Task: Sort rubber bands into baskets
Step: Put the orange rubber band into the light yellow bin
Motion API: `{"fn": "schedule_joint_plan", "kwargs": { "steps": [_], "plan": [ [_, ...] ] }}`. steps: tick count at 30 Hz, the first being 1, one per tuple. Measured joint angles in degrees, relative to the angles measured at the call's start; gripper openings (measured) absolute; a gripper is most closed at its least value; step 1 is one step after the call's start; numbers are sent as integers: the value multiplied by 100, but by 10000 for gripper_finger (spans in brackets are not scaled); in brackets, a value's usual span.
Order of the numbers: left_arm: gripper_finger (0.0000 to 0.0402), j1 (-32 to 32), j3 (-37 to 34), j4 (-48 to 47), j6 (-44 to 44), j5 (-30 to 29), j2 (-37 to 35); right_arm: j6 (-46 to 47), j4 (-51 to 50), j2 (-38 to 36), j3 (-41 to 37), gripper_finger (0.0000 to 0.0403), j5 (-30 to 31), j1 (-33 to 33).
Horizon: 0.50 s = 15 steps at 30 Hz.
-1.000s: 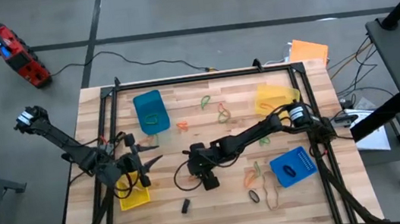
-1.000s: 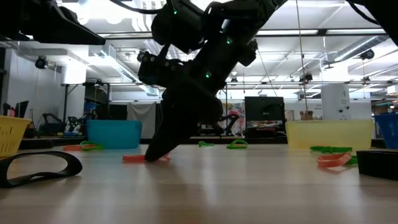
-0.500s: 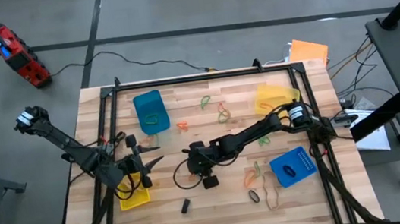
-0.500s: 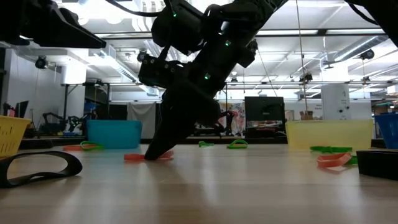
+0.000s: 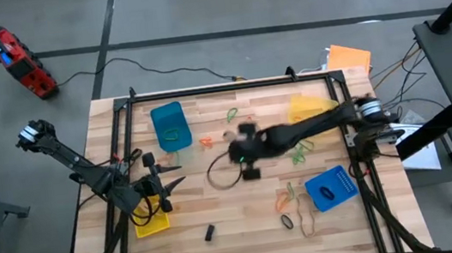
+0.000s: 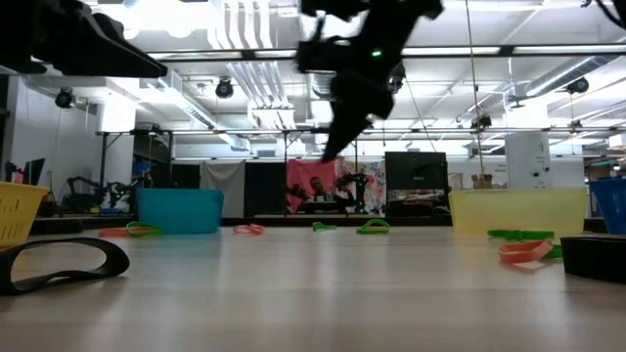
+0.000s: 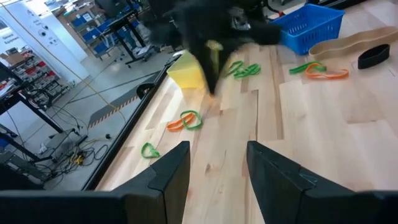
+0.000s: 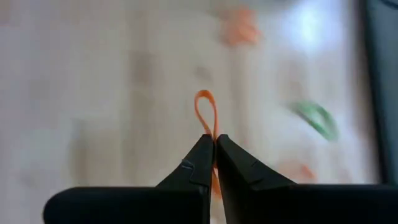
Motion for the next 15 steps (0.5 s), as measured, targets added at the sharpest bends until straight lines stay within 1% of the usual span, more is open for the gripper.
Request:
{"fn": "schedule_joint_plan", "kwargs": {
  "steps": [3,6,10,15],
  "plan": [
    [143,0,0,64,-1,1,0,577,11,-880,-783,9,256,-468],
    [143,0,0,105,-1,1,0,1640,-8,-1759,-1687,9,519,-1080],
    [143,0,0,110,1,1,0,3088,-2,-2810,-2704,9,662,-1840],
    [143,0,0,160,1,1,0,4102,-20,-3649,-3544,9,792,-2486]
  ]
}}
